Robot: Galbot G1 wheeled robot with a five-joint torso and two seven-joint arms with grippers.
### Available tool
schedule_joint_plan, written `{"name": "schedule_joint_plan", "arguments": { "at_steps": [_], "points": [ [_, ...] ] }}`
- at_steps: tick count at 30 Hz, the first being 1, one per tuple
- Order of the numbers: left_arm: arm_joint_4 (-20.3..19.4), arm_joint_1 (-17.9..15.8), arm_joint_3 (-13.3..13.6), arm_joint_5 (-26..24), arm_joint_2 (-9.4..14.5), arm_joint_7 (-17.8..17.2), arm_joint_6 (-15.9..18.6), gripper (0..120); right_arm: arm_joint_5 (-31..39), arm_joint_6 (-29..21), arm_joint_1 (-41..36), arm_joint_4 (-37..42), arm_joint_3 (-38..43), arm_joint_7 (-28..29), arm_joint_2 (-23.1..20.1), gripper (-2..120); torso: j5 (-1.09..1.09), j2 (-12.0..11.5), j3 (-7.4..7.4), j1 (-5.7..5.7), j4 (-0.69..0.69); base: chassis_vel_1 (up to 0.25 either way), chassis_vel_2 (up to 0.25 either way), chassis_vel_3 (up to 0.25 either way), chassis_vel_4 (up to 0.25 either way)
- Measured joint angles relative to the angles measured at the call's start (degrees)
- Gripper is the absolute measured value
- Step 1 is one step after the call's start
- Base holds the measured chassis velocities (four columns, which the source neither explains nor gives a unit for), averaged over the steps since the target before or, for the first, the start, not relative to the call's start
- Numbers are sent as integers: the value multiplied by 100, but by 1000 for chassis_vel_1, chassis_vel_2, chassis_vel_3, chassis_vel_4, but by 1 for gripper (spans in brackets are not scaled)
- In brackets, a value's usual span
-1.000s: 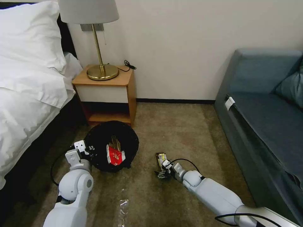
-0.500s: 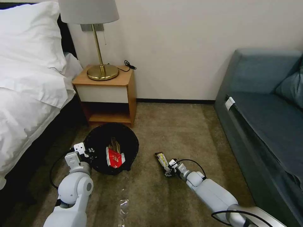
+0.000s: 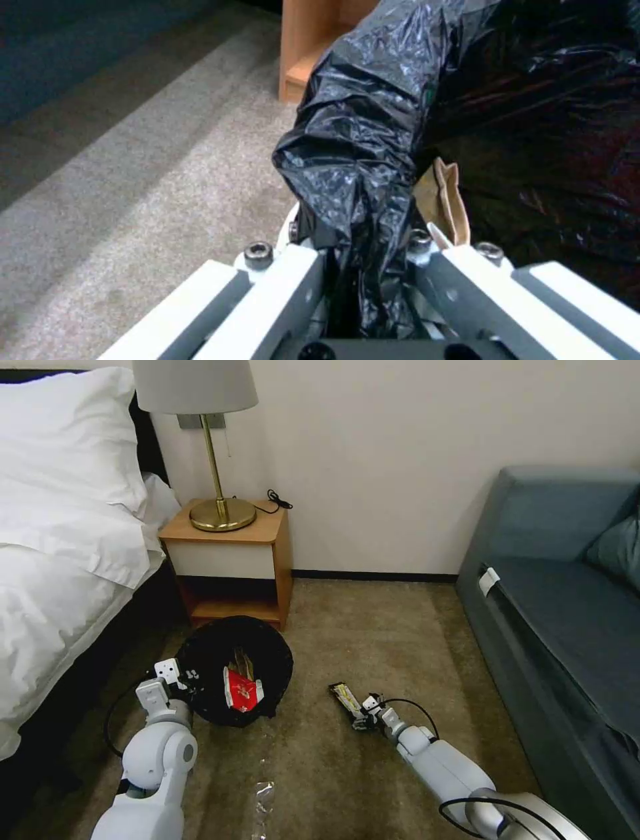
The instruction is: Pick up the trash bin, then pick up the garbage on the floor and place it into the trash bin.
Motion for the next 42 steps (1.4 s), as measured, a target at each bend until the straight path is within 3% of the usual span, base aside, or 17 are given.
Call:
{"name": "schedule_joint_plan", "arguments": {
  "at_steps": [12,16,17,18,19,20,22,24,27,34,37,42],
  "points": [
    [16,-34,-21,-38,30,-6,-11,2,57,4,-38,98,1,4,-65,100,0,-3,2,1,-1,0,0,0,0],
    [53,-66,-23,-46,36,-7,-12,2,570,-292,-173,719,-50,28,-262,97,2,-7,7,2,0,0,0,0,0],
    [70,-78,-25,-44,35,-8,-14,2,855,-439,-237,1021,-58,103,-369,94,-3,-8,9,2,-10,0,0,0,0],
    [70,-78,-25,-44,35,-8,-14,2,855,-439,-237,1021,-58,103,-369,94,-3,-8,9,2,-10,0,0,0,0],
    [90,-90,-24,-38,33,-11,-16,2,1200,-537,-314,1375,-62,160,-480,88,-26,-8,8,2,-22,0,0,0,0],
    [90,-90,-24,-38,33,-11,-16,2,1200,-537,-314,1375,-62,160,-480,88,-26,-8,8,2,-22,0,0,0,0],
    [103,-140,29,-50,28,22,-17,2,1550,-665,-381,1937,-73,218,-531,77,0,-7,5,2,-18,-62,-53,-34,-35],
    [106,-160,35,-42,25,-13,-19,2,1579,-666,-374,1987,-77,246,-510,70,-12,-8,4,2,-10,-22,-32,-27,-7],
    [101,-168,54,-49,21,-4,-3,2,1579,-639,-351,1978,-115,253,-432,59,1,-7,3,2,-2,0,0,0,0],
    [93,-138,6,-54,59,-19,-2,2,1488,-527,-345,1832,-145,255,-420,39,-3,-7,3,2,-5,0,0,0,0],
    [93,-167,11,-57,45,-19,-6,2,1444,-466,-318,1738,-118,255,-426,21,-3,-7,2,2,-4,0,0,0,0],
    [103,-192,35,-56,24,-16,-11,2,1389,-434,-310,1694,-87,252,-427,9,-2,-6,2,2,-5,0,0,0,0]
  ]
}}
